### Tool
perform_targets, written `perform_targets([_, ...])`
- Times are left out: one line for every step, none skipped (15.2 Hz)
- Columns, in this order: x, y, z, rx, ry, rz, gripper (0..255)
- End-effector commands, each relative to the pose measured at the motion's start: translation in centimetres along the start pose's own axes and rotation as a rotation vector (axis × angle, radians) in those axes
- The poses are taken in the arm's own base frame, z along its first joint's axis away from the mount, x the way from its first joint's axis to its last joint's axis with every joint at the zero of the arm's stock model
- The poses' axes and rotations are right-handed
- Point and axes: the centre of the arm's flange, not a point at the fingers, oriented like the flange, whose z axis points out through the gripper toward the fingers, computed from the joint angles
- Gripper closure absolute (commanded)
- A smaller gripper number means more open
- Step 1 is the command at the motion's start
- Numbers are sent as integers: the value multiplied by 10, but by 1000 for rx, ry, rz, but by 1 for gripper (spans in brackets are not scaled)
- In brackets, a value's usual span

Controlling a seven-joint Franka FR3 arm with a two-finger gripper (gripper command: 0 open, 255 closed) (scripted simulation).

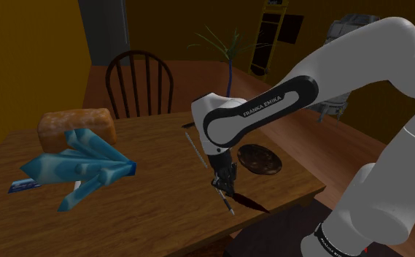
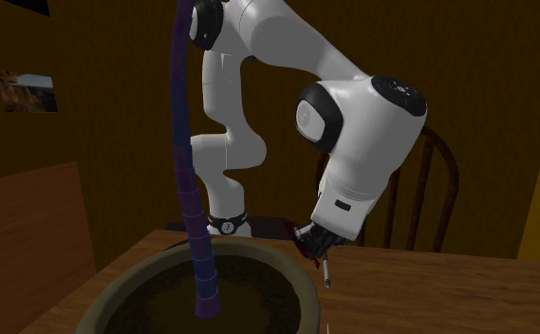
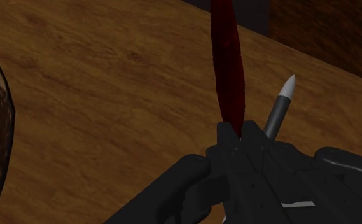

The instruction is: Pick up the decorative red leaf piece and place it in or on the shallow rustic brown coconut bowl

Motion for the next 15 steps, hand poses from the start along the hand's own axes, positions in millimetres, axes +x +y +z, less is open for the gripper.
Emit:
perform_targets([-2, 0, -4, 0, -2, 0, 255])
perform_targets([-5, 0, -8, 0, -2, 0, 255])
perform_targets([-7, 0, -13, 0, -2, 0, 255])
perform_targets([-10, 0, -18, 0, -2, 0, 255])
perform_targets([-12, 0, -22, 0, -2, 0, 255])
perform_targets([-15, 0, -27, 0, -2, 0, 255])
perform_targets([-12, 0, -23, 0, -1, 0, 255])
perform_targets([-12, 0, -23, 0, -1, 0, 0])
perform_targets([-7, 14, -30, 78, 31, -22, 0])
perform_targets([-1, 27, -35, 149, 61, -42, 0])
perform_targets([-1, 27, -30, 149, 61, -42, 0])
perform_targets([-1, 26, -25, 149, 61, -42, 0])
perform_targets([0, 25, -20, 149, 61, -42, 0])
perform_targets([0, 24, -14, 149, 61, -42, 0])
perform_targets([0, 23, -9, 149, 61, -42, 0])
